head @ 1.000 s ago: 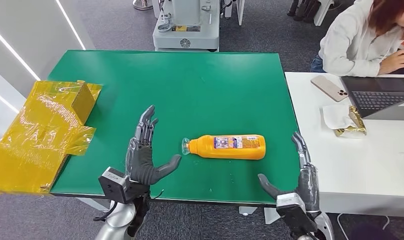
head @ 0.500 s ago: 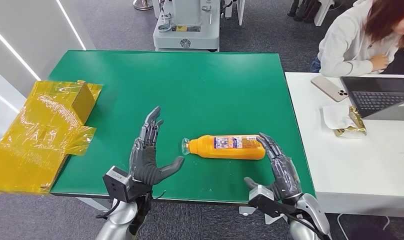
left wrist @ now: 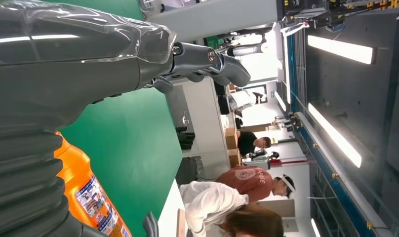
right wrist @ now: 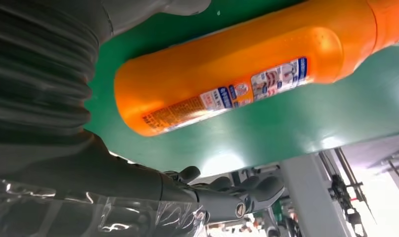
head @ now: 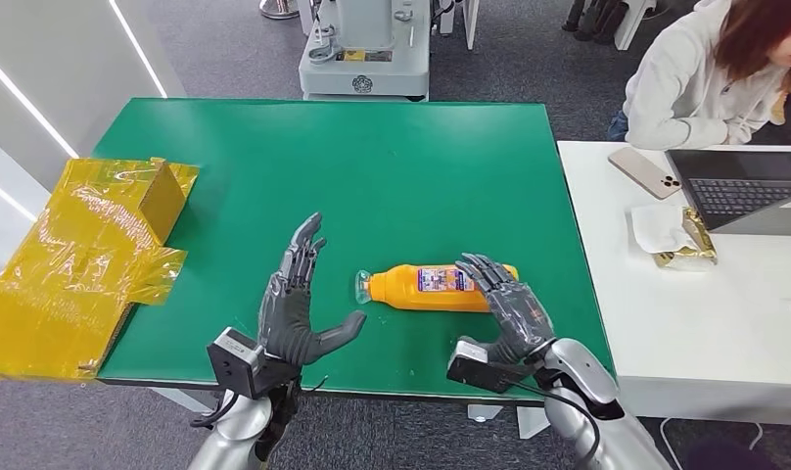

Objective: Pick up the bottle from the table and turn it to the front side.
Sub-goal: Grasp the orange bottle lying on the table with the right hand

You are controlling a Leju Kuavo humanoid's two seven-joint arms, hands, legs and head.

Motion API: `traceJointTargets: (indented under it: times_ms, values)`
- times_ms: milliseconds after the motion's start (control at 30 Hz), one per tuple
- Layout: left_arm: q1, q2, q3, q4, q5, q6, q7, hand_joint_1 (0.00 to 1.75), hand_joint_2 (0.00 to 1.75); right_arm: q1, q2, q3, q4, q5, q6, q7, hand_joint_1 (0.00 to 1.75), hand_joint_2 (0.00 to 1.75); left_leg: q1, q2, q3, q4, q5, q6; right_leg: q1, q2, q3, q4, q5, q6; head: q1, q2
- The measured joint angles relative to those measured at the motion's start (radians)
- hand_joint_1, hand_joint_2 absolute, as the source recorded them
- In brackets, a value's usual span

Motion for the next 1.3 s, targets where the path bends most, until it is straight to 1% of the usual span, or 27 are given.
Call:
traceJointTargets:
  times_ms: [133,233,333,500,800,933,1033,1167,1300]
  values:
    - [0.000,0.001,-0.002,0.000,0.000,0.000,0.000,0.00,1.75,-0.036,0.000,0.032,0.034,0.008,0.013,0.012,0.00,1.75,0.000,0.000,0.000,0.000,0.000,0.000,0.000,0.000,0.000,0.000,0.000,0.000,0.000,0.000]
    - [0.000,0.001,-0.003,0.000,0.000,0.004,0.002,0.00,1.75,-0.058,0.002,0.045,0.057,-0.018,0.025,0.015,0.00,1.75,0.000,0.000,0.000,0.000,0.000,0.000,0.000,0.000,0.000,0.000,0.000,0.000,0.000,0.000]
    - [0.000,0.000,-0.006,0.000,-0.002,0.012,0.009,0.00,1.75,-0.098,0.012,0.060,0.094,-0.043,0.039,0.012,0.00,1.75,0.000,0.000,0.000,0.000,0.000,0.000,0.000,0.000,0.000,0.000,0.000,0.000,0.000,0.000]
    - [0.001,0.001,-0.012,0.000,-0.003,0.021,0.019,0.00,1.75,-0.173,0.036,0.096,0.172,-0.041,0.048,0.012,0.00,1.75,0.000,-0.001,0.000,0.000,0.000,0.000,0.000,-0.001,0.000,0.000,0.000,0.000,0.000,0.000]
    - [0.003,0.001,-0.012,0.000,-0.003,0.021,0.021,0.00,1.75,-0.210,0.048,0.120,0.222,-0.045,0.058,0.013,0.00,1.75,0.000,-0.001,-0.001,0.000,0.000,0.000,0.000,-0.001,0.000,0.000,0.000,0.000,0.000,0.000]
    - [0.006,0.002,-0.012,0.000,0.000,0.019,0.022,0.00,1.75,-0.225,0.050,0.134,0.248,-0.072,0.074,0.015,0.00,1.75,0.000,-0.002,-0.001,0.000,0.000,0.000,0.000,-0.002,0.000,0.000,0.000,0.000,0.000,0.000]
    - [0.008,0.004,-0.012,0.000,0.002,0.015,0.029,0.00,1.75,-0.245,0.055,0.143,0.282,-0.106,0.108,0.018,0.00,1.75,0.000,-0.001,-0.001,0.000,0.000,0.000,0.000,-0.002,0.000,0.000,0.000,0.000,0.000,0.000]
    - [0.008,0.004,-0.012,0.000,0.020,0.002,0.049,0.00,1.75,-0.300,0.068,0.162,0.363,-0.137,0.160,0.020,0.00,1.75,0.000,-0.001,0.000,0.000,0.001,0.000,0.000,-0.001,0.000,0.001,0.000,0.000,0.000,0.000]
    - [0.003,0.004,-0.012,0.000,0.050,-0.025,0.064,0.00,1.75,-0.341,0.091,0.175,0.444,-0.154,0.182,0.027,0.00,1.75,0.000,-0.001,0.000,0.000,0.001,0.000,0.000,-0.001,0.000,0.001,0.000,0.000,0.000,0.000]
